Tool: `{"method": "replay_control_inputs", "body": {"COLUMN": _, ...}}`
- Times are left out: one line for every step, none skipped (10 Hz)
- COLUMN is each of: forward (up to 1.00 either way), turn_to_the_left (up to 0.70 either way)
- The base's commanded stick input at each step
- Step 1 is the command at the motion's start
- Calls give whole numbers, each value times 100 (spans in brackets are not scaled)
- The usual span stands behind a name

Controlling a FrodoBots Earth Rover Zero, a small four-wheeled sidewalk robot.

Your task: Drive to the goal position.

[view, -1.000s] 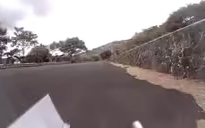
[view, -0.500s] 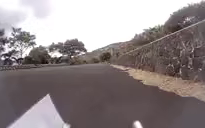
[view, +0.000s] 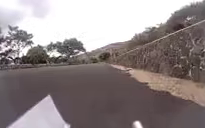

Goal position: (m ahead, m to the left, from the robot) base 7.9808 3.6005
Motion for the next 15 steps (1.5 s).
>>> {"method": "replay_control_inputs", "body": {"forward": 100, "turn_to_the_left": -12}}
{"method": "replay_control_inputs", "body": {"forward": 100, "turn_to_the_left": -15}}
{"method": "replay_control_inputs", "body": {"forward": 100, "turn_to_the_left": -18}}
{"method": "replay_control_inputs", "body": {"forward": 100, "turn_to_the_left": -21}}
{"method": "replay_control_inputs", "body": {"forward": 100, "turn_to_the_left": -23}}
{"method": "replay_control_inputs", "body": {"forward": 100, "turn_to_the_left": -26}}
{"method": "replay_control_inputs", "body": {"forward": 100, "turn_to_the_left": -7}}
{"method": "replay_control_inputs", "body": {"forward": 100, "turn_to_the_left": -16}}
{"method": "replay_control_inputs", "body": {"forward": 100, "turn_to_the_left": -14}}
{"method": "replay_control_inputs", "body": {"forward": 100, "turn_to_the_left": -8}}
{"method": "replay_control_inputs", "body": {"forward": 100, "turn_to_the_left": -2}}
{"method": "replay_control_inputs", "body": {"forward": 100, "turn_to_the_left": -4}}
{"method": "replay_control_inputs", "body": {"forward": 100, "turn_to_the_left": -1}}
{"method": "replay_control_inputs", "body": {"forward": 100, "turn_to_the_left": -27}}
{"method": "replay_control_inputs", "body": {"forward": 100, "turn_to_the_left": -13}}
